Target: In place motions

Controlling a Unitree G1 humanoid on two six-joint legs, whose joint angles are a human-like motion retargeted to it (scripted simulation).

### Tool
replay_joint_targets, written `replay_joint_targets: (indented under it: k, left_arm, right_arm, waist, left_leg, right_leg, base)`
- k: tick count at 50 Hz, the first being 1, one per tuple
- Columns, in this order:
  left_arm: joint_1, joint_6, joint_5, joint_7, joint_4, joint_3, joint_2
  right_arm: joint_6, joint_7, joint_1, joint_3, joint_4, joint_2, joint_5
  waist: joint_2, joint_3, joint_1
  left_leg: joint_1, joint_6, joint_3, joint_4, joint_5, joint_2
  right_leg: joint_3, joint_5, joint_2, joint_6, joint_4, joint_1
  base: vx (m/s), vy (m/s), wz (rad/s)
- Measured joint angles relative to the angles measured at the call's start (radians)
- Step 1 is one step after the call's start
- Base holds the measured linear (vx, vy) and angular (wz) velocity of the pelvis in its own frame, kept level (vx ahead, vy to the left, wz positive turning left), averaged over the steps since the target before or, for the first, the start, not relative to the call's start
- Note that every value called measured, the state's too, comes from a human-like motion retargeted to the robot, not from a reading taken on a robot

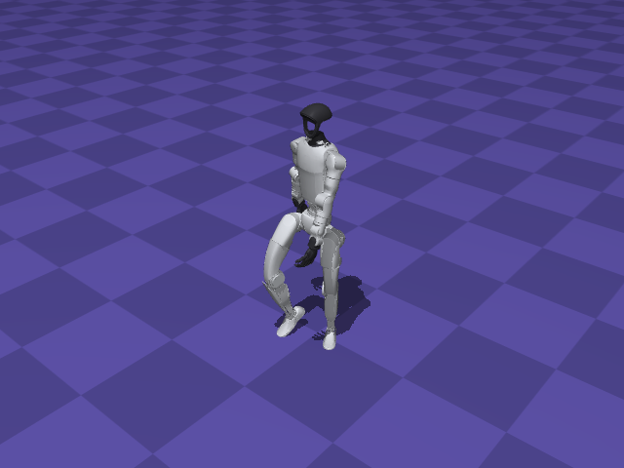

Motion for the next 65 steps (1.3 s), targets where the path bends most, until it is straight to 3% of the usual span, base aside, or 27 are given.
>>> replay_joint_targets:
  k: [5,7,10,22,28,31,33,35,40,45,50,53,58,65]
  left_arm:
    - [0.127,0.026,0.045,-0.030,0.052,0.030,-0.047]
    - [0.173,0.039,0.050,-0.061,0.056,0.051,-0.059]
    - [0.233,0.051,0.058,-0.095,0.052,0.091,-0.070]
    - [0.420,0.065,0.150,-0.158,0.126,0.169,-0.025]
    - [0.575,0.096,0.212,-0.014,0.159,0.200,-0.041]
    - [0.644,0.120,0.266,-0.005,0.186,0.193,-0.037]
    - [0.678,0.128,0.310,-0.014,0.202,0.181,-0.023]
    - [0.719,0.136,0.349,-0.023,0.205,0.161,-0.005]
    - [0.798,0.198,0.453,-0.103,0.205,0.170,-0.004]
    - [0.842,0.204,0.444,-0.175,0.205,0.202,-0.034]
    - [0.817,0.207,0.418,-0.183,0.205,0.212,-0.049]
    - [0.759,0.177,0.418,-0.201,0.205,0.225,-0.041]
    - [0.676,0.122,0.388,-0.184,0.205,0.241,-0.011]
    - [0.612,0.080,0.300,-0.154,0.089,0.238,0.020]
  right_arm:
    - [-0.013,-0.041,-0.042,0.016,-0.016,0.006,0.017]
    - [-0.015,-0.045,-0.054,0.023,-0.015,0.011,0.023]
    - [-0.018,-0.040,-0.065,0.041,-0.008,0.017,0.028]
    - [0.000,-0.093,-0.117,0.105,0.086,0.054,0.088]
    - [0.018,-0.158,-0.206,0.168,0.139,0.094,0.247]
    - [0.025,-0.134,-0.304,0.185,0.112,0.131,0.290]
    - [0.018,-0.120,-0.387,0.180,0.065,0.160,0.317]
    - [0.012,-0.093,-0.486,0.176,0.020,0.174,0.341]
    - [0.016,-0.070,-0.727,0.075,-0.108,0.209,0.364]
    - [-0.034,-0.021,-0.926,0.107,-0.214,0.232,0.425]
    - [-0.065,-0.032,-0.999,0.160,-0.244,0.238,0.380]
    - [-0.086,-0.067,-0.980,0.181,-0.234,0.250,0.327]
    - [-0.088,-0.114,-0.844,0.169,-0.151,0.270,0.245]
    - [0.008,-0.025,-0.673,0.128,0.094,0.257,0.347]
  waist:
    - [-0.047,-0.072,0.125]
    - [-0.067,-0.090,0.173]
    - [-0.097,-0.106,0.221]
    - [-0.087,-0.093,0.226]
    - [-0.067,-0.075,0.239]
    - [-0.114,-0.036,0.263]
    - [-0.134,0.013,0.312]
    - [-0.136,0.056,0.377]
    - [-0.144,0.164,0.589]
    - [-0.211,0.282,0.760]
    - [-0.254,0.318,0.793]
    - [-0.251,0.280,0.752]
    - [-0.209,0.147,0.651]
    - [-0.180,0.057,0.495]
  left_leg:
    - [0.017,-0.030,0.035,-0.037,0.000,-0.062]
    - [0.026,-0.038,0.053,-0.049,0.000,-0.088]
    - [0.040,-0.050,0.066,-0.063,-0.001,-0.125]
    - [0.032,-0.086,0.065,-0.066,0.037,-0.105]
    - [0.005,-0.091,0.041,0.051,0.045,-0.052]
    - [-0.130,-0.054,0.046,0.375,0.163,0.019]
    - [-0.301,0.026,-0.025,0.691,0.302,0.089]
    - [-0.480,0.065,-0.105,1.003,0.265,0.153]
    - [-0.829,0.150,-0.123,1.552,0.092,0.421]
    - [-1.002,0.124,-0.056,1.650,0.082,0.414]
    - [-0.977,0.074,0.036,1.580,0.075,0.385]
    - [-0.924,0.074,0.031,1.551,0.073,0.387]
    - [-0.794,0.068,-0.008,1.463,0.081,0.383]
    - [-0.374,0.019,-0.013,0.922,0.143,0.132]
  right_leg:
    - [0.032,0.021,0.033,0.048,-0.378,0.240]
    - [0.031,-0.119,0.049,0.058,-0.513,0.318]
    - [-0.031,-0.225,0.045,0.044,-0.656,0.383]
    - [-0.066,-0.298,0.075,0.016,-0.763,0.426]
    - [-0.063,-0.309,0.099,0.003,-0.765,0.448]
    - [-0.051,-0.312,0.055,0.011,-0.756,0.463]
    - [-0.028,-0.312,0.044,0.018,-0.750,0.474]
    - [-0.012,-0.310,0.060,0.007,-0.741,0.479]
    - [0.041,-0.322,0.073,-0.060,-0.688,0.497]
    - [0.176,-0.348,-0.031,-0.092,-0.571,0.459]
    - [0.229,-0.364,-0.089,-0.093,-0.515,0.433]
    - [0.194,-0.368,-0.068,-0.089,-0.537,0.439]
    - [0.102,-0.357,-0.013,-0.066,-0.621,0.461]
    - [0.002,-0.347,-0.012,-0.018,-0.675,0.500]
  base:
    - [0.10,-0.11,-0.48]
    - [0.08,-0.13,-0.55]
    - [0.11,-0.22,-0.35]
    - [0.00,-0.20,0.21]
    - [0.00,-0.17,-0.07]
    - [-0.14,-0.19,-0.06]
    - [-0.26,-0.29,-0.30]
    - [-0.21,-0.27,-0.54]
    - [-0.17,-0.14,-1.03]
    - [-0.09,-0.03,-1.51]
    - [-0.02,0.00,-0.40]
    - [-0.01,-0.07,0.53]
    - [0.11,0.04,0.90]
    - [0.11,0.10,0.73]
